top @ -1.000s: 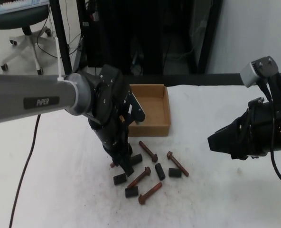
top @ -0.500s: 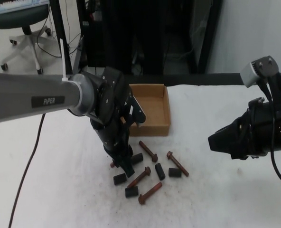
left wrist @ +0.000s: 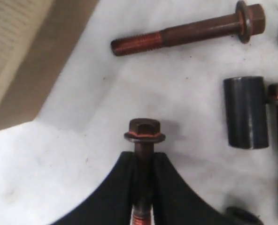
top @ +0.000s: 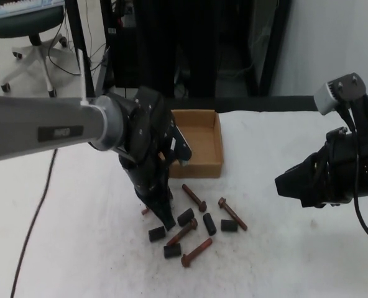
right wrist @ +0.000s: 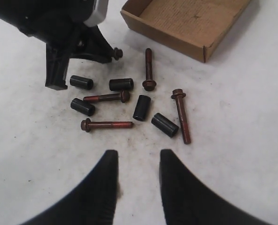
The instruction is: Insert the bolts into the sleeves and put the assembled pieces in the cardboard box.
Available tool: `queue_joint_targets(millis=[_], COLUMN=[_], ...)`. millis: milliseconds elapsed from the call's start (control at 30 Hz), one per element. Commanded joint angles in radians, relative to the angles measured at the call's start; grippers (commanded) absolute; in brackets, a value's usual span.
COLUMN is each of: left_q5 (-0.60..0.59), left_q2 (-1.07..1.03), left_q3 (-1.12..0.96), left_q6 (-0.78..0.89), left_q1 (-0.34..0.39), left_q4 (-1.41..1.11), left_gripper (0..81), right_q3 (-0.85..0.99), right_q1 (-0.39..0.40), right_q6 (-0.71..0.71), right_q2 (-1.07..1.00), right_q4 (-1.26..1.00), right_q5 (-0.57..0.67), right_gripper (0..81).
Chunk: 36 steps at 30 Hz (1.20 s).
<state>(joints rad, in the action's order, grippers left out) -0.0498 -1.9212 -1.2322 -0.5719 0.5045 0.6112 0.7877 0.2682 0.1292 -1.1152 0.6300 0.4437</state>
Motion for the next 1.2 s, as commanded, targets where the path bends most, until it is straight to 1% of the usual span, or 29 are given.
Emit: queue_joint_targets(millis=[0, 100, 167, 333, 400, 500, 567, 633, 700, 800, 900, 967, 1167], left_q5=[0.021, -0.043, -0.123, -0.353, -0.476, -0.656, -0.739, -0.772, -0.776, -0.776, -0.776, -0.776, -0.776], left_q2=[0.160, 0.289, 0.384, 0.611, 0.708, 0.842, 0.908, 0.965, 1.001, 1.022, 1.023, 1.023, 1.023], left_q3=[-0.005, 0.003, 0.020, 0.155, 0.260, 0.431, 0.550, 0.652, 0.722, 0.788, 0.809, 0.810, 0.810], left_q6=[0.089, 0.226, 0.315, 0.530, 0.590, 0.648, 0.697, 0.764, 0.826, 0.871, 0.862, 0.841, 0.800], left_q1=[-0.031, -0.079, -0.116, -0.245, -0.301, -0.372, -0.406, -0.435, -0.456, -0.476, -0.478, -0.478, -0.478], left_q4=[-0.035, -0.076, -0.110, -0.236, -0.320, -0.492, -0.619, -0.740, -0.813, -0.865, -0.866, -0.869, -0.870], left_gripper=[0.3, 0.3, 0.3, 0.3, 0.3, 0.3, 0.3, 0.3, 0.3, 0.3, 0.3, 0.3, 0.3], right_q3=[0.010, 0.010, 0.010, 0.012, 0.020, 0.062, 0.101, 0.149, 0.208, 0.324, 0.435, 0.498, 0.594], right_q1=[-0.004, -0.004, 0.005, 0.063, 0.092, 0.144, 0.180, 0.216, 0.254, 0.315, 0.370, 0.396, 0.439], right_q6=[0.005, 0.005, 0.005, 0.005, 0.005, 0.005, 0.029, 0.080, 0.143, 0.268, 0.392, 0.427, 0.477], right_q2=[0.012, 0.012, 0.012, -0.016, -0.051, -0.140, -0.218, -0.290, -0.370, -0.489, -0.598, -0.657, -0.782], right_q4=[-0.012, -0.024, -0.036, -0.136, -0.177, -0.182, -0.182, -0.163, -0.123, -0.021, 0.086, 0.115, 0.115], right_q5=[0.042, 0.165, 0.212, 0.194, 0.191, 0.191, 0.191, 0.171, 0.124, 0.048, -0.032, -0.075, -0.067], right_gripper=[29.4, 29.4, 29.4, 29.4, 29.3, 27.9, 27.9, 27.9, 27.9, 27.9, 27.9, 27.9, 28.4])
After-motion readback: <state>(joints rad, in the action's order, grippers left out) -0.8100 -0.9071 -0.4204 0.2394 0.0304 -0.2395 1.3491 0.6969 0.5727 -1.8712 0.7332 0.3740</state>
